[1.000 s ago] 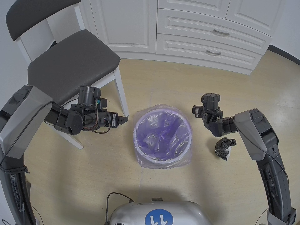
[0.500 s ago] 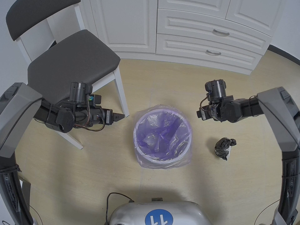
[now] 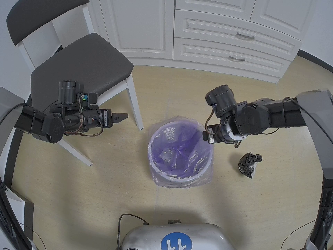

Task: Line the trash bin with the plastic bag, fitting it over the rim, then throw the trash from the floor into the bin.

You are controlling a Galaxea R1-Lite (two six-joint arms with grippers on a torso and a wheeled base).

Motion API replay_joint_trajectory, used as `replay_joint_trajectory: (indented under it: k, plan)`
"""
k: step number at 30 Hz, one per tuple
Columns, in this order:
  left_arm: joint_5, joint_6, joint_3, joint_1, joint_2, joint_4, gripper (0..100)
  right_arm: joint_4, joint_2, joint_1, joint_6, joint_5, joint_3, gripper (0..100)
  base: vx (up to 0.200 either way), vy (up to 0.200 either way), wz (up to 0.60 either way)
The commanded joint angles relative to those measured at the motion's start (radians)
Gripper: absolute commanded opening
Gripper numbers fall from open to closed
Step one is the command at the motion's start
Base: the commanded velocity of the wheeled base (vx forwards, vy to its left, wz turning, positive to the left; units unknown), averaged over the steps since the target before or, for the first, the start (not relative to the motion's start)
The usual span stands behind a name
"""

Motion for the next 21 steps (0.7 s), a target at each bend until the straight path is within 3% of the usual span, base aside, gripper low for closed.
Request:
replay_joint_trajectory:
  k: [1,4,13,21]
  plan:
    - [-0.003,-0.003,0.020,0.019,-0.039,-0.034,100,-0.002,0.058,0.088,-0.065,-0.074,-0.034,100,0.000,0.000,0.00]
    - [-0.003,0.001,0.022,0.019,-0.041,-0.034,100,-0.004,0.093,0.141,-0.089,-0.108,-0.043,100,0.000,0.000,0.00]
    - [-0.001,0.002,0.045,0.021,-0.047,-0.065,100,-0.009,0.199,0.230,-0.049,-0.097,-0.146,100,0.000,0.000,0.00]
    - [-0.001,0.004,0.055,0.021,-0.044,-0.089,100,-0.009,0.307,0.220,-0.005,-0.040,-0.251,100,0.000,0.000,0.00]
